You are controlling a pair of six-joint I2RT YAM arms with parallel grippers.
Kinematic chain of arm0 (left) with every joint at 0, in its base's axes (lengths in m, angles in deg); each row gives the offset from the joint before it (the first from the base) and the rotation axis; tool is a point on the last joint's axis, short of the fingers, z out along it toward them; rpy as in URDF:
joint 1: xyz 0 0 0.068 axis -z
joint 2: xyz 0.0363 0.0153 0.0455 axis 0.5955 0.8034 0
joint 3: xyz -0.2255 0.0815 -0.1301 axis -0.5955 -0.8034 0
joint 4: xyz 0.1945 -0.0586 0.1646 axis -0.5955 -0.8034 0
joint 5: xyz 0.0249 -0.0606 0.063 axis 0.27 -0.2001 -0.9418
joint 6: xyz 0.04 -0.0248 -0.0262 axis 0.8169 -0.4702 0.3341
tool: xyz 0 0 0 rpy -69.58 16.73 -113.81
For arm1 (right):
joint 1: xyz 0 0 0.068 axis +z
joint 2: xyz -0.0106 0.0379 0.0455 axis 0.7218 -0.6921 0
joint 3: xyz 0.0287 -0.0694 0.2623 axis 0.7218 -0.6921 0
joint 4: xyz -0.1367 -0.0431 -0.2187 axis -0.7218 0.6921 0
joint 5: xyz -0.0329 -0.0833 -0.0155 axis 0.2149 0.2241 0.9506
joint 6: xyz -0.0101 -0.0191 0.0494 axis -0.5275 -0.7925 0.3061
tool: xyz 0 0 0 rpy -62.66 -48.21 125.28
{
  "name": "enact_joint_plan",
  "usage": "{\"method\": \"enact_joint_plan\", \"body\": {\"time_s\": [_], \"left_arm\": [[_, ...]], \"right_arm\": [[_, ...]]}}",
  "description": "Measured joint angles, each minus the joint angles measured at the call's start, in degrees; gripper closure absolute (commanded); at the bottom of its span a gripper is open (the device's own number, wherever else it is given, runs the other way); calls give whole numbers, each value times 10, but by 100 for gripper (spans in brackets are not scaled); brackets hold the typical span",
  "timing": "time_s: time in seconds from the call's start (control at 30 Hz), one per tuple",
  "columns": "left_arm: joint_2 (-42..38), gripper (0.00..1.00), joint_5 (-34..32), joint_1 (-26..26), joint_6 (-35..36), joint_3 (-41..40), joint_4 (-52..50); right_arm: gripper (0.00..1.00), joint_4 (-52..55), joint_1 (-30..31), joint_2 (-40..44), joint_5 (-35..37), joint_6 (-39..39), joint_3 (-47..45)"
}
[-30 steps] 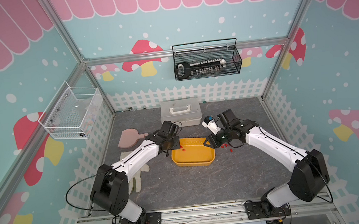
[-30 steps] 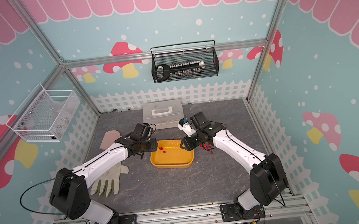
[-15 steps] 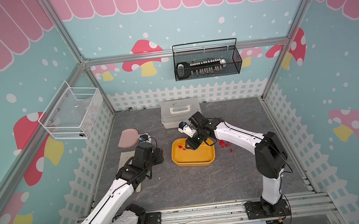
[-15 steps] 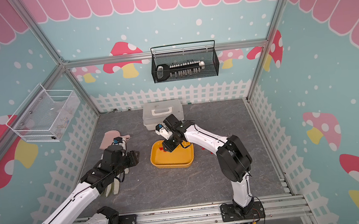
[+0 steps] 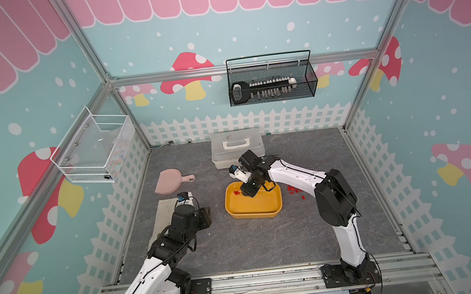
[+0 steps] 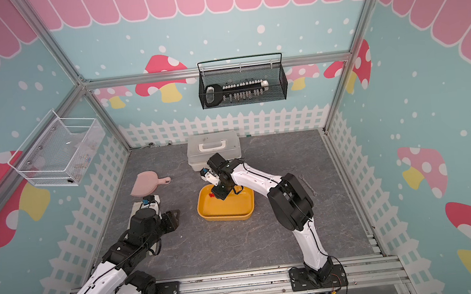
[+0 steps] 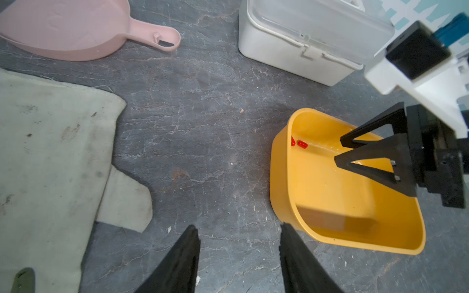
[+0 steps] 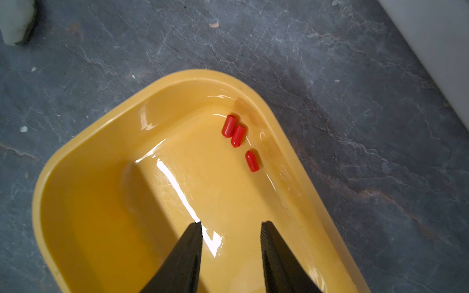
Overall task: Take the screw protection sleeves out of the storage box
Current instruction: Pick up the screw protection sleeve from the storage box.
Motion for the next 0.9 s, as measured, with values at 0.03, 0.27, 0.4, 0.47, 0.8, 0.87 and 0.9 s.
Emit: {"method": "enact_joint_plan", "body": {"time_s": [0.03,0.27,0.4,0.47,0.8,0.87,0.9], "left_arm": [[-4,47,-1,-2,0,-3,3],[-12,47,-2,-2,0,-30,13],[-19,47,-7,-8,0,-37,14],[-23,47,-10,-10,1,-40,15],[-24,47,-19,-28,2,-60,23],[-19,47,-18,-31,2,-61,28],[-17,47,-18,-31,2,-61,29]], "right_arm": [[57,1,0,-5,6,-3,4],[59,-1,16,-21,50,-24,15],[60,-6,33,-29,78,-40,21],[60,-8,41,-40,90,-46,30],[63,-6,49,-94,144,-63,75],[63,-6,49,-99,156,-64,81],[63,-6,49,-100,160,-64,82]]}}
